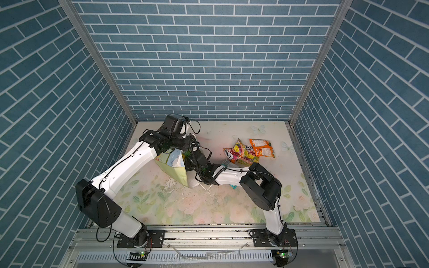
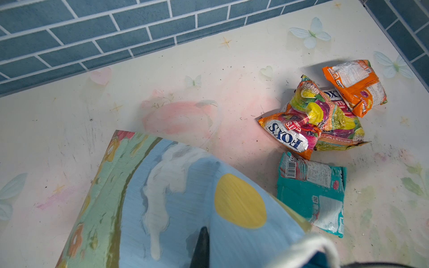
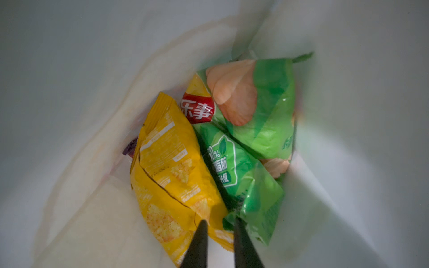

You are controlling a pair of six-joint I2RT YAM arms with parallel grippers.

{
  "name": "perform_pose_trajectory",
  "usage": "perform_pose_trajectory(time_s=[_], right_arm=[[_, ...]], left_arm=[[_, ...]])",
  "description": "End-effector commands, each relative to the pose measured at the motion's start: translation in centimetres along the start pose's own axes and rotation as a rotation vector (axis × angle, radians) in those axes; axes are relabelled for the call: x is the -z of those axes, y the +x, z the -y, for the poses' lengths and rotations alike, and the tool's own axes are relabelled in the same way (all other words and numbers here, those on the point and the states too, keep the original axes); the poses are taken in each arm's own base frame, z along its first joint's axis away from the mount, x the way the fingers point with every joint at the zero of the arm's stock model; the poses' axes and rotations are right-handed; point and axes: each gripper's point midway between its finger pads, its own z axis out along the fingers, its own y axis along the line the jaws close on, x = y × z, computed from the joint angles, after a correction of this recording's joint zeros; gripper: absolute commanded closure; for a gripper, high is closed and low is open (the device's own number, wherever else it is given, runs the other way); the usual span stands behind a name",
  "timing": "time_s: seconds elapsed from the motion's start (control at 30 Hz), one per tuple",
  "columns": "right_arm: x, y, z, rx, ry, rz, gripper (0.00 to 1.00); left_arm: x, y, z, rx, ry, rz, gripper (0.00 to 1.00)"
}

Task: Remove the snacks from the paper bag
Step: 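Lower the right gripper into the bag toward the yellow and green chip packets, then close the right gripper on the green chip packet inside the bag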

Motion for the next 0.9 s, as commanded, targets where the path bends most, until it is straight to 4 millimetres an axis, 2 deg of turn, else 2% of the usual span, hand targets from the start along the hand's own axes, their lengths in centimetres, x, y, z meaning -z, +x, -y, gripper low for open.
perform_pose_trajectory(time_s=[0.0,0.13,0.23,0.87], right_arm=[[-0.3,-1.3,0.2,-0.023,-0.007,0.038,0.84],[-0.1,-1.3,0.2,-0.002,-0.011,0.045,0.97],[0.1,-1.5,-0.1,0.002,-0.022,0.044,0.99],[3.2,-3.4,0.1,0.024,-0.004,0.098,1.0]], left_arm=[[0.9,-0.1,0.7,-0.004,0.027,0.013,1.0],[0.7,-0.1,0.2,-0.016,-0.004,0.01,1.0],[0.7,0.0,-0.2,-0.023,-0.026,0.011,1.0],[0.2,0.2,-0.5,-0.02,-0.04,-0.003,1.0]])
